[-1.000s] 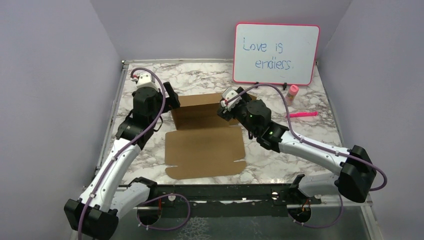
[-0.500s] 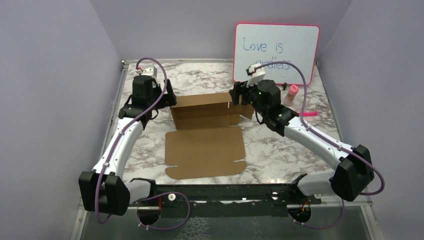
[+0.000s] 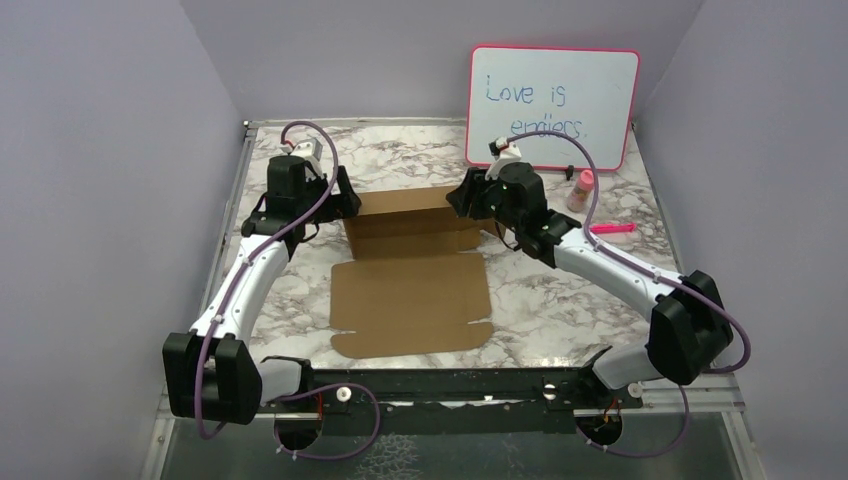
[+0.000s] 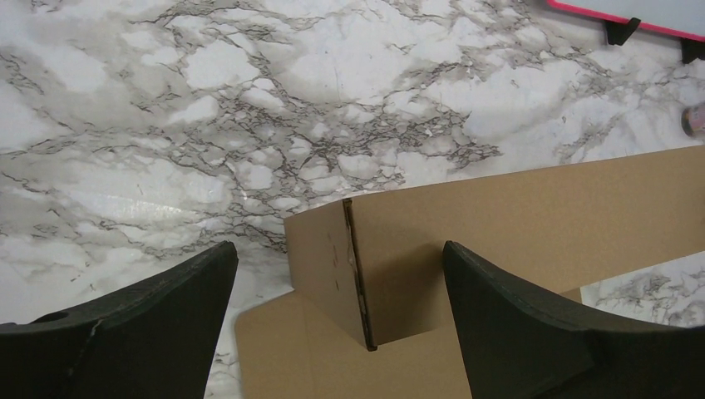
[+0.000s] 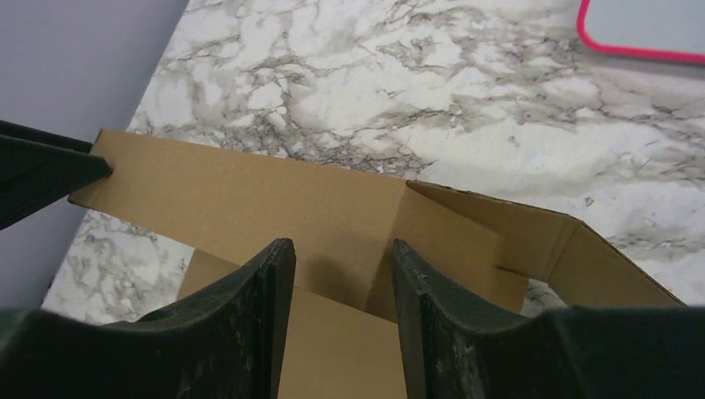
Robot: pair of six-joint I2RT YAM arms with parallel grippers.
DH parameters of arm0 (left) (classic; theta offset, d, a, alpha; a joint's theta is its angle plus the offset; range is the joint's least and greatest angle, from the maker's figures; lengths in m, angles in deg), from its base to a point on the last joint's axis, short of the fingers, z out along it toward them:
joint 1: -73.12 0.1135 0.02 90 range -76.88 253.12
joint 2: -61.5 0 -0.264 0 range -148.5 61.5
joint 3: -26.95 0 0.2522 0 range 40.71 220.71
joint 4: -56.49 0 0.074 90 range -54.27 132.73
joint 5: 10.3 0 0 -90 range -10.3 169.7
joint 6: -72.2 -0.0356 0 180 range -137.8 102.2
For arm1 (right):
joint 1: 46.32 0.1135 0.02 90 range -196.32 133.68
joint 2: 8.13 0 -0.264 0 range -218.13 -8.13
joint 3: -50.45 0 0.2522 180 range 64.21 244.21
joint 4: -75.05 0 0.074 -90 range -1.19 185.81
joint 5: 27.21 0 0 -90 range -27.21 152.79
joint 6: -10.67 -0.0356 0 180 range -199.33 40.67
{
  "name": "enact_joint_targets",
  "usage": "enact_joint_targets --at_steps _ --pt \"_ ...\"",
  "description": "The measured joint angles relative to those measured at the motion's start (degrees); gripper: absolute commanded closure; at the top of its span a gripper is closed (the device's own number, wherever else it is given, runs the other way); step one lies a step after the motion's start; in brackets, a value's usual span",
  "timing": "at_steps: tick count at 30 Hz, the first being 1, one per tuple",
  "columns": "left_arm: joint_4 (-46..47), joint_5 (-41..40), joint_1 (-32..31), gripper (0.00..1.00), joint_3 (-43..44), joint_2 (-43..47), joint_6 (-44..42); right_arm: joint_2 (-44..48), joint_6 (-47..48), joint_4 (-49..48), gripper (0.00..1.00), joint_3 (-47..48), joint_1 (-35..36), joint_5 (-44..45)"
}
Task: Fold the paper box
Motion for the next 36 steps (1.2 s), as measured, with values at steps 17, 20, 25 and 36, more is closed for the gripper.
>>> enact_joint_targets --at_steps 17,20,25,36 --pt "2.6 5.0 0.1 0.08 -1.6 -0.1 0.0 -1.0 -10.5 -8.1 0.58 -5.6 -0.8 -5.1" --pt "2.6 5.1 0.1 0.08 -1.6 -0.1 0.0 -1.1 -10.9 -9.2 0.53 -6.0 -1.6 -6.1" --pt "2.8 5.1 0.1 0.08 -1.6 -0.1 0.0 -0.1 -10.0 -11.8 0.41 -8.8 -2.3 -6.7" --pt "3.0 5.2 0.3 0.08 -1.8 -0.1 0.0 9.9 -6.7 -17.3 0.33 -21.0 -2.7 -0.1"
